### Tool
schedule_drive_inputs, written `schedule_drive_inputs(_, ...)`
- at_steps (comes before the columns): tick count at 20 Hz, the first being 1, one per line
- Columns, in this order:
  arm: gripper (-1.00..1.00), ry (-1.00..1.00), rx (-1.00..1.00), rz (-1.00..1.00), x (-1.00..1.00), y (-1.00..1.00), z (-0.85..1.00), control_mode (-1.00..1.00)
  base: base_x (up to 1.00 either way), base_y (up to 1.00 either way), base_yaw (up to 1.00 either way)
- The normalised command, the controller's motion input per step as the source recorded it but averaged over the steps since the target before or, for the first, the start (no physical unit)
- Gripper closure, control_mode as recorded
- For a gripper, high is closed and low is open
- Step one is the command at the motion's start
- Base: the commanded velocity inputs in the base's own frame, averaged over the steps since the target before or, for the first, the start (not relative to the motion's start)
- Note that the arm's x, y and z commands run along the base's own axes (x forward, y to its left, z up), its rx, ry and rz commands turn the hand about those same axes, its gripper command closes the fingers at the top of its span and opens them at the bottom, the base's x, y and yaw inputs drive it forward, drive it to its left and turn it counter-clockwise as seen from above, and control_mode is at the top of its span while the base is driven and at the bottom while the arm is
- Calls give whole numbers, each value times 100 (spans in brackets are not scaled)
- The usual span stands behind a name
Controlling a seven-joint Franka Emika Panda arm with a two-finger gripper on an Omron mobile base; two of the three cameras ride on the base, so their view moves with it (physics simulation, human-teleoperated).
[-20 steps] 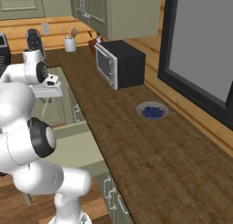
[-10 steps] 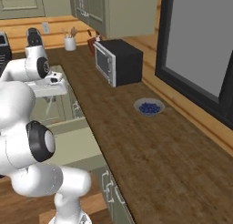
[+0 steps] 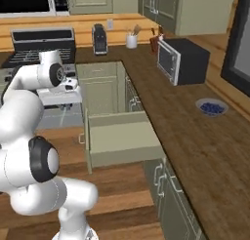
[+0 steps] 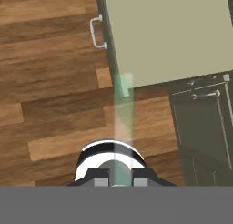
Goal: Take a straw from the drawer in front and place it inside the glass cup on the dining counter.
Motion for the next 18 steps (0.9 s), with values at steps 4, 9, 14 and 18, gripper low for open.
schedule_drive_inputs(4, 100, 0, 0, 0, 0, 0, 0, 100, -21, 88, 75)
schedule_drive_inputs(9, 100, 0, 0, 0, 0, 0, 0, 100, -5, 89, 69)
schedule_drive_inputs(14, 100, 0, 0, 0, 0, 0, 0, 100, 0, 92, 62)
schedule_drive_inputs(18, 100, 0, 0, 0, 0, 0, 0, 100, 9, 78, 50)
